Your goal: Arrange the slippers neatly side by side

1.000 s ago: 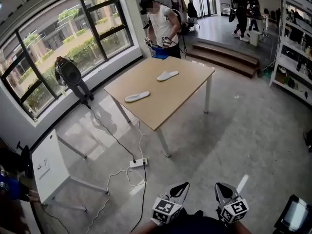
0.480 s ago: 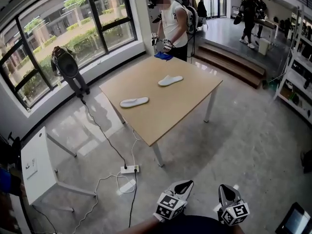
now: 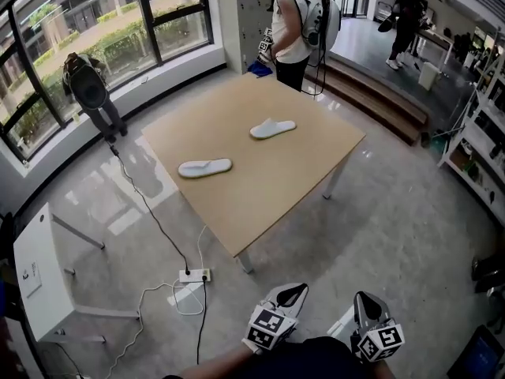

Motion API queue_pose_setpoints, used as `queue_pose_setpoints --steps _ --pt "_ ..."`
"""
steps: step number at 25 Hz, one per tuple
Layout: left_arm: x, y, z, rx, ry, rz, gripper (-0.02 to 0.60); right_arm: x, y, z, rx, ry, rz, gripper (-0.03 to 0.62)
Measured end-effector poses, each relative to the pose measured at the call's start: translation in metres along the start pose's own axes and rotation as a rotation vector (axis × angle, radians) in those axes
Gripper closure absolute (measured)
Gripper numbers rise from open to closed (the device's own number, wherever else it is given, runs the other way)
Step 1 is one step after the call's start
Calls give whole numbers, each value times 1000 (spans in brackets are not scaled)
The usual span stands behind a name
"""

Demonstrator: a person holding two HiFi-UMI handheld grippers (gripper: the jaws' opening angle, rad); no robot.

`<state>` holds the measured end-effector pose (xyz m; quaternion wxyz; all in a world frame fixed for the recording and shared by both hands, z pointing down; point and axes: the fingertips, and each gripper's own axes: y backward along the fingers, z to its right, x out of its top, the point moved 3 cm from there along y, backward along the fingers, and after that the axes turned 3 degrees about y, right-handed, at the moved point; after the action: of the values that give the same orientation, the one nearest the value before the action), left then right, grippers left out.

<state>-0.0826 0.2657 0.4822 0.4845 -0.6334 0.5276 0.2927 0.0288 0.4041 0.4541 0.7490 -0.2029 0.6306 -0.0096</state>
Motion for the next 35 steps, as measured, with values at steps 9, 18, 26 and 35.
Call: queue_pose_setpoints --steps 9,18,26,35 --pt "29 -28 -57 120 40 25 577 12 -86 19 122 -8 -28 589" --pt "85 -88 -110 299 47 66 577 64 -193 79 282 28 27 589" --pt "129 -150 -126 400 47 99 577 94 -255 142 397 36 11 589" --pt "130 -146 -173 617 126 81 577 107 -326 166 492 182 -16 589"
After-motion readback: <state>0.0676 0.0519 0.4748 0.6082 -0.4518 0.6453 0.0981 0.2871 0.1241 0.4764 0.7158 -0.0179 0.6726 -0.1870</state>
